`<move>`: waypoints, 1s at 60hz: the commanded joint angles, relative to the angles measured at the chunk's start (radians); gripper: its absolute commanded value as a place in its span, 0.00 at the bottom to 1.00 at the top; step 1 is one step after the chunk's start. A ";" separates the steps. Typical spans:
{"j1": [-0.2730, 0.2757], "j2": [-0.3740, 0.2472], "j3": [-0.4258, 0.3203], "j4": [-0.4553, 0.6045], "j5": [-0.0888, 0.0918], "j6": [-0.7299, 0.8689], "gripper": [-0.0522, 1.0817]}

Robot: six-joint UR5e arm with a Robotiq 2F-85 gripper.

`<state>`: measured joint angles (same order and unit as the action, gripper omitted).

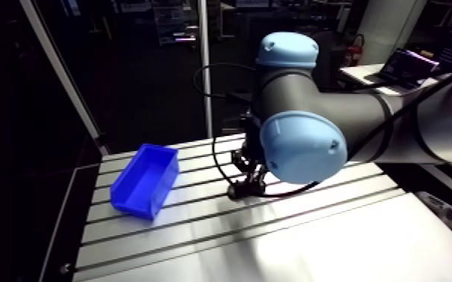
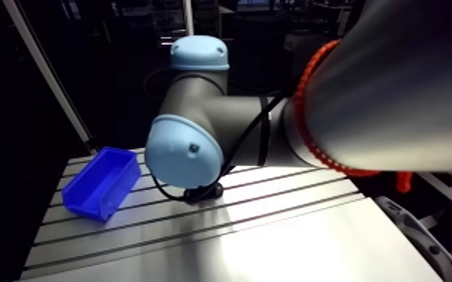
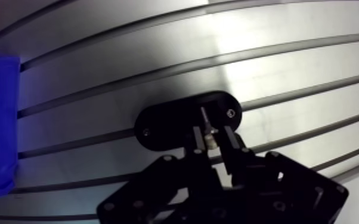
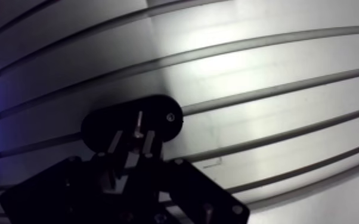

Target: Pick up the M10 bolt and insert it into the hex recess until seated.

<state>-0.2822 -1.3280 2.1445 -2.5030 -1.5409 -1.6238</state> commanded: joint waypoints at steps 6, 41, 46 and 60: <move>0.000 -0.029 -0.011 0.006 0.009 -0.001 0.73; 0.001 -0.059 -0.192 0.216 0.011 -0.140 0.79; 0.000 -0.055 -0.258 0.289 0.012 -0.223 0.79; -0.028 -0.034 -0.442 0.519 0.003 -0.521 0.80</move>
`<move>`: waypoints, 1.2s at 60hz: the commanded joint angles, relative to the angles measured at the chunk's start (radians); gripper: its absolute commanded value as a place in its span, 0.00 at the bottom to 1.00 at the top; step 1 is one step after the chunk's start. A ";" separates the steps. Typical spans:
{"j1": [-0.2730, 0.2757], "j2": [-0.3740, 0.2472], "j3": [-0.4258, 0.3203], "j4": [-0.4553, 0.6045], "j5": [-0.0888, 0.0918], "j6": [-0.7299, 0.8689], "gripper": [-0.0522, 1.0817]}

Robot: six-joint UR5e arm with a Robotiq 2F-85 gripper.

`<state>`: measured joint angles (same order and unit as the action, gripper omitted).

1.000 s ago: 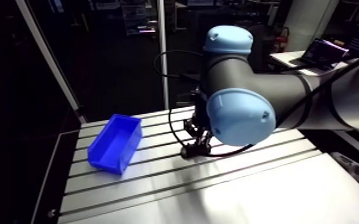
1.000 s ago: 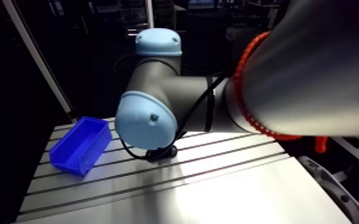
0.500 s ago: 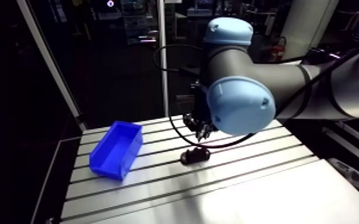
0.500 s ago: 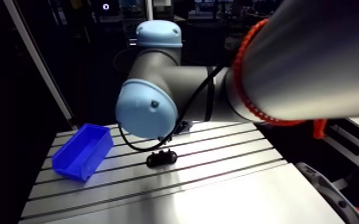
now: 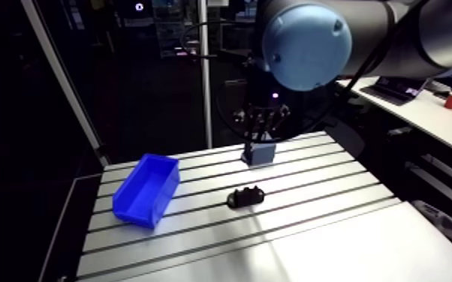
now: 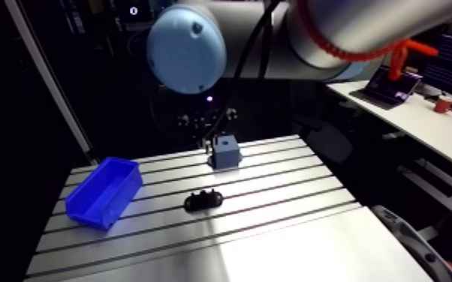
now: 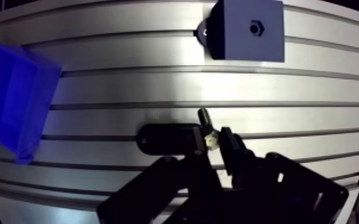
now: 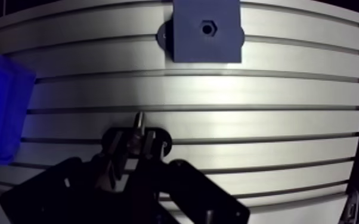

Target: Pick up the M10 bolt and insert it into the hex recess until seated.

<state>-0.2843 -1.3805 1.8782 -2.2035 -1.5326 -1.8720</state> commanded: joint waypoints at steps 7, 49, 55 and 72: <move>-0.030 0.053 -0.251 0.311 -0.012 -0.351 0.80; -0.024 0.205 -0.403 0.381 -0.141 -0.517 0.80; -0.024 0.222 -0.416 0.374 -0.142 -0.516 0.80; -0.024 0.270 -0.440 0.363 -0.142 -0.511 0.82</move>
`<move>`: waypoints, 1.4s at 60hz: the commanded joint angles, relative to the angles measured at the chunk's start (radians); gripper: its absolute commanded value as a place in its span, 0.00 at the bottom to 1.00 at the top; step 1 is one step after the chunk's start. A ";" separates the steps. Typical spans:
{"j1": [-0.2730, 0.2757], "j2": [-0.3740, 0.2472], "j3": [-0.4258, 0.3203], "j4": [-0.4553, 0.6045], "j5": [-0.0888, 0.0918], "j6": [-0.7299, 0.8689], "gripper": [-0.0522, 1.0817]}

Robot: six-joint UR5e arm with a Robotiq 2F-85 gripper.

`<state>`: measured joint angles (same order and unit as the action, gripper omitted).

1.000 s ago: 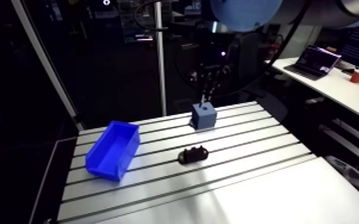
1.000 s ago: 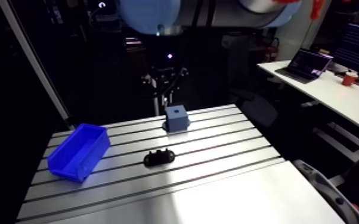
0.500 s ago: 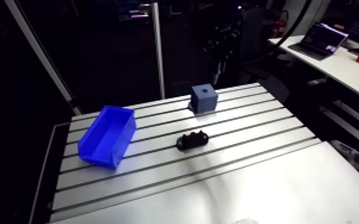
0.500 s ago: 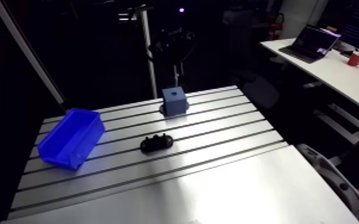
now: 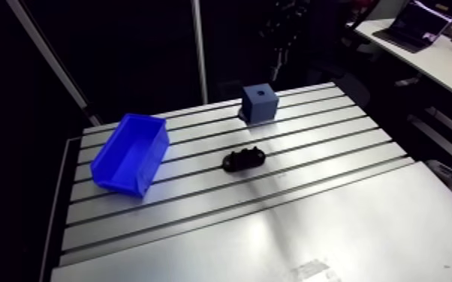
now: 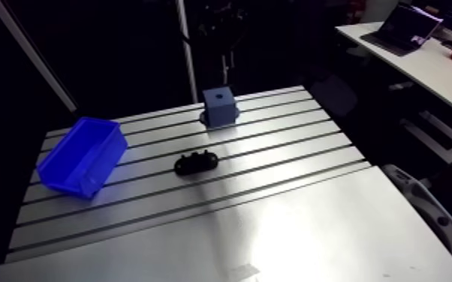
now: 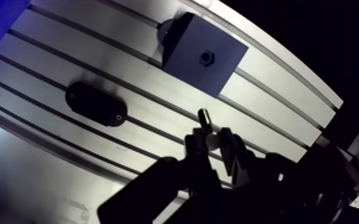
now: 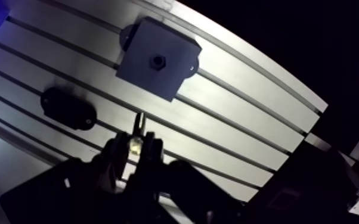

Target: Pick up the M10 bolt and insert it into the hex recess until seated.

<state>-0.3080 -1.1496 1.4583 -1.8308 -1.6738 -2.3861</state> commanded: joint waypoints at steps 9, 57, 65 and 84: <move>0.001 0.047 -0.020 -0.024 0.000 -0.001 0.82; 0.024 0.109 -0.063 -0.040 -0.005 0.003 0.82; 0.026 0.112 -0.063 -0.043 -0.008 0.004 0.82; 0.026 0.126 -0.066 -0.060 -0.007 0.004 0.82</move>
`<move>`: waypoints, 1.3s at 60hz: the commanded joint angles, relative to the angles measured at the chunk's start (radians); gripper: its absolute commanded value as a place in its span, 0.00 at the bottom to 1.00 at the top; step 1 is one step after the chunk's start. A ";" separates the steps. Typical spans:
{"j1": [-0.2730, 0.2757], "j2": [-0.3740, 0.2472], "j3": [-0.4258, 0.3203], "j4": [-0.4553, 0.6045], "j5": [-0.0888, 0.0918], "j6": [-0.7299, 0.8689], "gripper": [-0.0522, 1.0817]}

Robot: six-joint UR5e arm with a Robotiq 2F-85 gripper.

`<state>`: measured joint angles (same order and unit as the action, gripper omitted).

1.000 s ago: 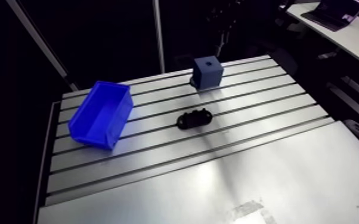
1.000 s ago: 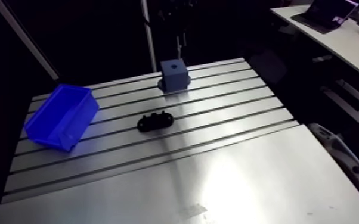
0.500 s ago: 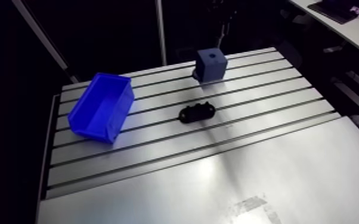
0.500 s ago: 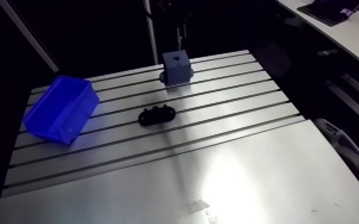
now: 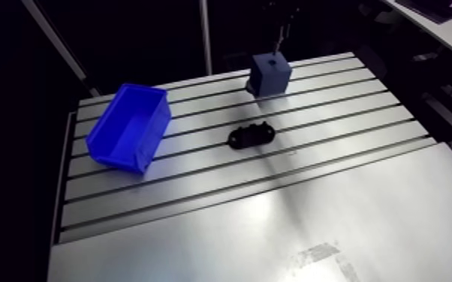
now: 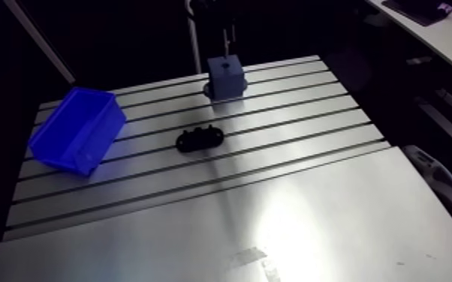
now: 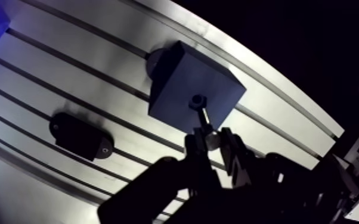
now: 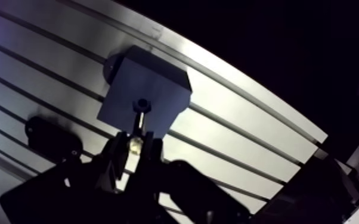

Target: Pick up the M10 bolt and insert it into the hex recess until seated.

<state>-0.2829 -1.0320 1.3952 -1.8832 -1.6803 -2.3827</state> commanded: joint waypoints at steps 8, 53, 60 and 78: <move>0.001 0.017 -0.005 -0.007 0.000 0.003 0.82; 0.008 0.020 0.004 -0.007 0.000 0.010 0.82; 0.008 0.022 0.006 -0.007 0.000 0.010 0.82; 0.008 0.027 0.000 -0.009 0.000 0.009 0.82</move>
<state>-0.2748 -1.0089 1.3991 -1.8919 -1.6804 -2.3733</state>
